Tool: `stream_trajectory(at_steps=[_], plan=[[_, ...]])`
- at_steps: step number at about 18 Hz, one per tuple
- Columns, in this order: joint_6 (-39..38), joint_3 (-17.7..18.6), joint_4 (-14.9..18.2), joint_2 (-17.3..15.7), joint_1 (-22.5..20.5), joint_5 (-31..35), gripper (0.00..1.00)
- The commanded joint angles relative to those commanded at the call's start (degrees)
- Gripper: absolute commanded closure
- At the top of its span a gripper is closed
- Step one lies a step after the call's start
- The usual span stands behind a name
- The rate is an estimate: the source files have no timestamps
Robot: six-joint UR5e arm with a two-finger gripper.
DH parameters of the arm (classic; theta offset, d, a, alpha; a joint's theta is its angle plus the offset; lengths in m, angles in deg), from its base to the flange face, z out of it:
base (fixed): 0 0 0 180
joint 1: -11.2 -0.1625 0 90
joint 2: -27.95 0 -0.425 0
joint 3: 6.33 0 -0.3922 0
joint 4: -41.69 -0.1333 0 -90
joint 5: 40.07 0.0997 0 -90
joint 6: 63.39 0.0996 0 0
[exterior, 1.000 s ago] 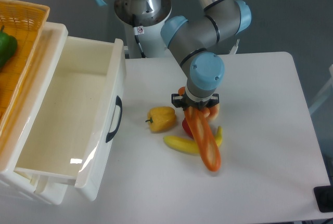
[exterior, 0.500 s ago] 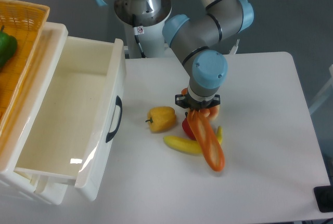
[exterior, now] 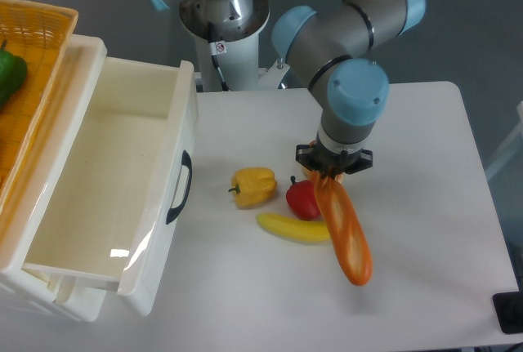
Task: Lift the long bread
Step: 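Lift the baguette up off the banana and peppers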
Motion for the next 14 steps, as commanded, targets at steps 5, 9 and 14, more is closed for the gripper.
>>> stream_trajectory(at_steps=[5,9,14], plan=[[17.9,-5.2,3.9,1.1,-0.5,0.6,1.0],[25.2,-9.3,7.7,2.3,-2.1,-0.9,1.0],[27.3,-9.5,8.2,1.8,-3.3,-1.9,1.0]])
